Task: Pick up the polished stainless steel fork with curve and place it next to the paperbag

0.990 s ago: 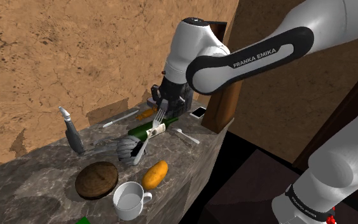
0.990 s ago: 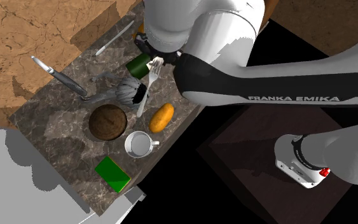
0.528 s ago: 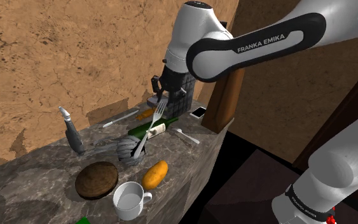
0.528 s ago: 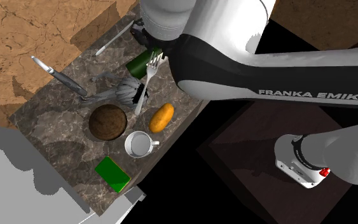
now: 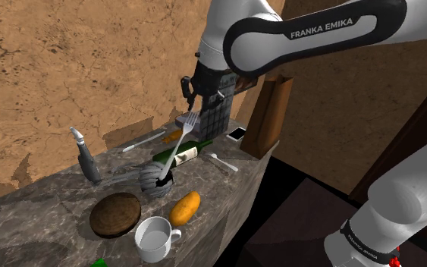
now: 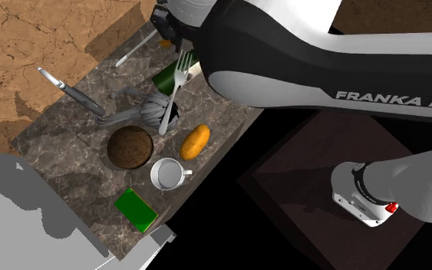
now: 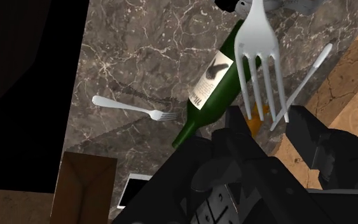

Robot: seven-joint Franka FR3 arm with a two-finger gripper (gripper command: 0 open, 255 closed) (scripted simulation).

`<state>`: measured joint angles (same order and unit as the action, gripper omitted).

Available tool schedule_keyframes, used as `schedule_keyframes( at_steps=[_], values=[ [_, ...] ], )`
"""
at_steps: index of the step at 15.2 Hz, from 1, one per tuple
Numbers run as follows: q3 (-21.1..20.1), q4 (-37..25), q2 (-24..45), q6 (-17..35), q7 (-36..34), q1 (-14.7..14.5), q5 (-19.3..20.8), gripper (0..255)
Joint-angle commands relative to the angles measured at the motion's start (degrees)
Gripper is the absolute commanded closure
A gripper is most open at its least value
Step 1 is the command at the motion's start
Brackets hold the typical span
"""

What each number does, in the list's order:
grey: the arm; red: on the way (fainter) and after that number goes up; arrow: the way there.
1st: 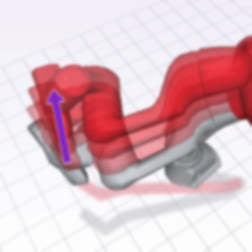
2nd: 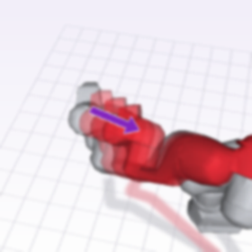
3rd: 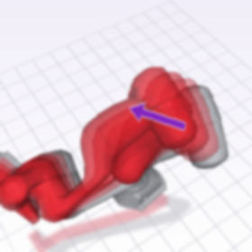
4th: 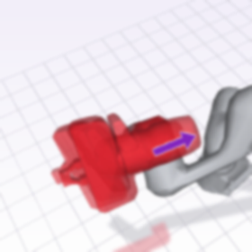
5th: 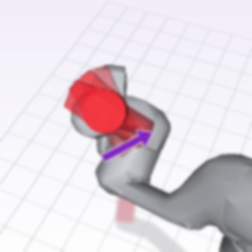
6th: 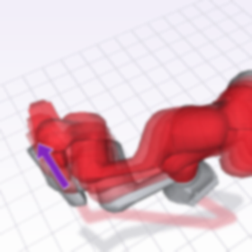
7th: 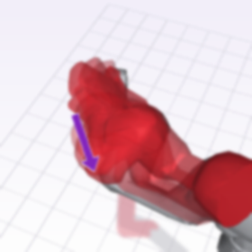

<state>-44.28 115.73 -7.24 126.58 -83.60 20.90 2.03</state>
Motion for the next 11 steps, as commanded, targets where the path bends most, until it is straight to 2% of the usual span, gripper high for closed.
schedule_keyframes(
  at_steps=[1, 11],
  values=[
    [0.19, -1.19, -0.48, -1.55, 0.41, -0.05, -0.49, 255],
    [0.77, -8.32, -1.17, -9.15, 1.54, 0.05, -1.28, 255]
  ],
)
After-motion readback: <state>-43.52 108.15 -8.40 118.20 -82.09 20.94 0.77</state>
